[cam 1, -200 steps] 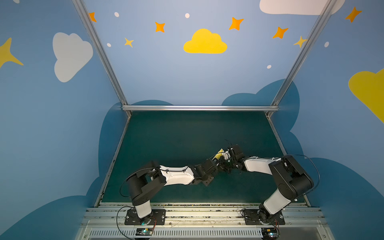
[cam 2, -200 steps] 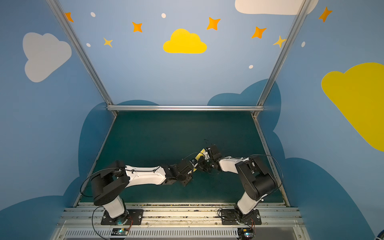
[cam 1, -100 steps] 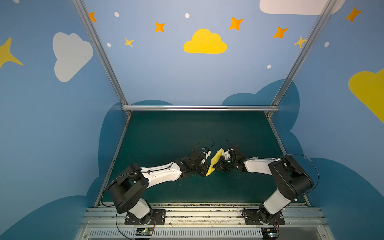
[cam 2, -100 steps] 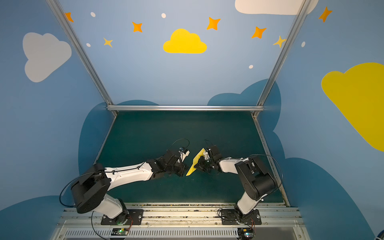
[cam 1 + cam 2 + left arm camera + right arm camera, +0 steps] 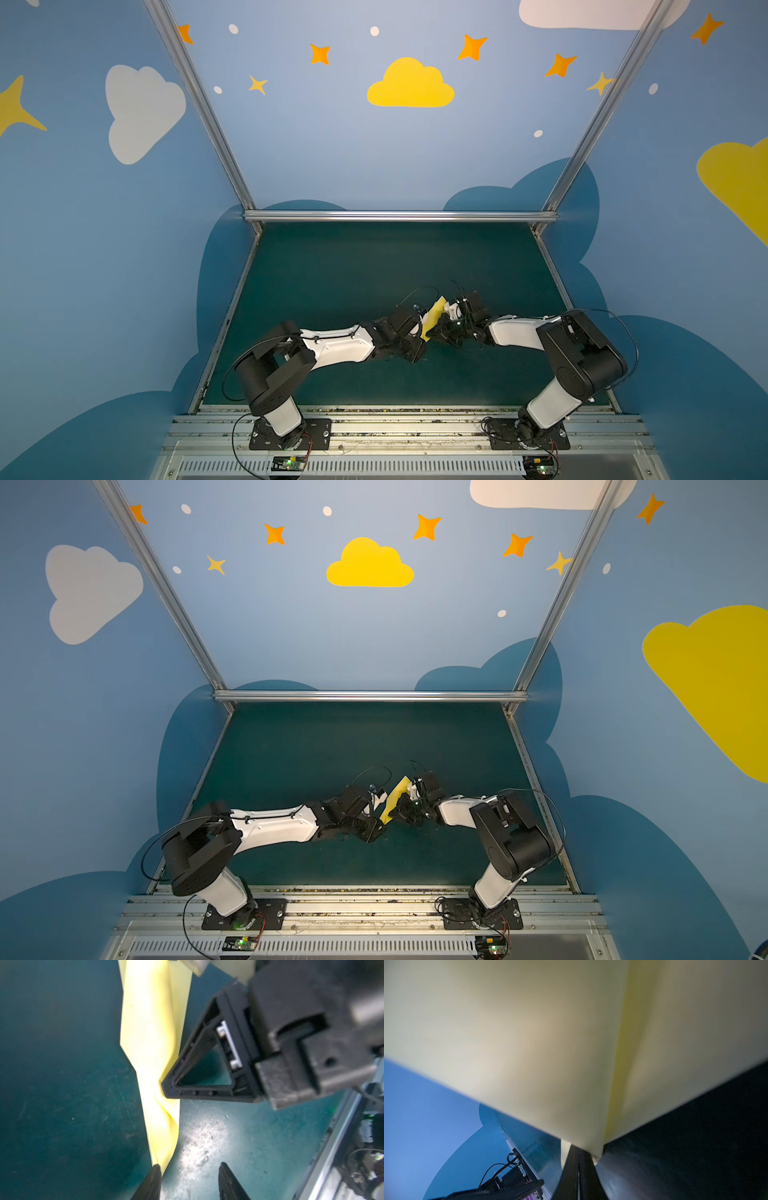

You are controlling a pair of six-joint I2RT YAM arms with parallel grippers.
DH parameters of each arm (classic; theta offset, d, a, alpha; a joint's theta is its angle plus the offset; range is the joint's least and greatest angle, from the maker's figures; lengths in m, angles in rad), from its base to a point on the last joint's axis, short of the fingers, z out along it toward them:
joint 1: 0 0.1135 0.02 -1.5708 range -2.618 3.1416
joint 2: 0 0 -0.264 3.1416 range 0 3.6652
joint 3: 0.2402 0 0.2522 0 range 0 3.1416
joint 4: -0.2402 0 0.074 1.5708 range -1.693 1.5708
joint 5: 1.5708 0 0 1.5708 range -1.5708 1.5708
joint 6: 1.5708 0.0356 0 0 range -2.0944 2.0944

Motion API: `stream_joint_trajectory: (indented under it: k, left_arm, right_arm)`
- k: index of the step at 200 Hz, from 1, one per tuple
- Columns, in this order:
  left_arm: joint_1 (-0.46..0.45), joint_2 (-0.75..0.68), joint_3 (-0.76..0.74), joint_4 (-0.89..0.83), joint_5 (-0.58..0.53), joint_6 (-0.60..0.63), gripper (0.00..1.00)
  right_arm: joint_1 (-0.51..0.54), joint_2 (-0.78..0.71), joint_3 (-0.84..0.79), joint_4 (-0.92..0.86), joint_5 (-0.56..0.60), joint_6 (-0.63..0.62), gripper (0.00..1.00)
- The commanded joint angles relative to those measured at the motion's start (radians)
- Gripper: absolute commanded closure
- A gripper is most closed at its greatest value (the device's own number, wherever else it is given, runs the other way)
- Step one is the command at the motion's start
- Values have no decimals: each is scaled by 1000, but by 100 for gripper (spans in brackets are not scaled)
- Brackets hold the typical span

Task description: Fold a paper plane with a square sheet of paper (fold left side to right side)

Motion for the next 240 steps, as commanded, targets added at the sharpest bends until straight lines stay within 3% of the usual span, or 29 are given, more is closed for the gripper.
stream_joint_trajectory:
  k: [1,43,82,170,240]
  left_arm:
    - [-25,40,32,-73,-113,98,51]
    - [-55,86,53,-83,-205,136,50]
    - [-56,106,53,-75,-218,143,51]
    - [-51,122,52,-48,-155,148,79]
    - [-46,126,51,-45,-139,144,86]
  right_arm:
    - [-2,-2,-5,-3,-3,0,93]
    - [-5,1,-6,3,-6,2,93]
    - [-5,-3,-5,-1,-9,0,93]
    - [-15,-16,5,-2,-37,-7,93]
    - [-16,-62,30,-33,-62,-20,92]
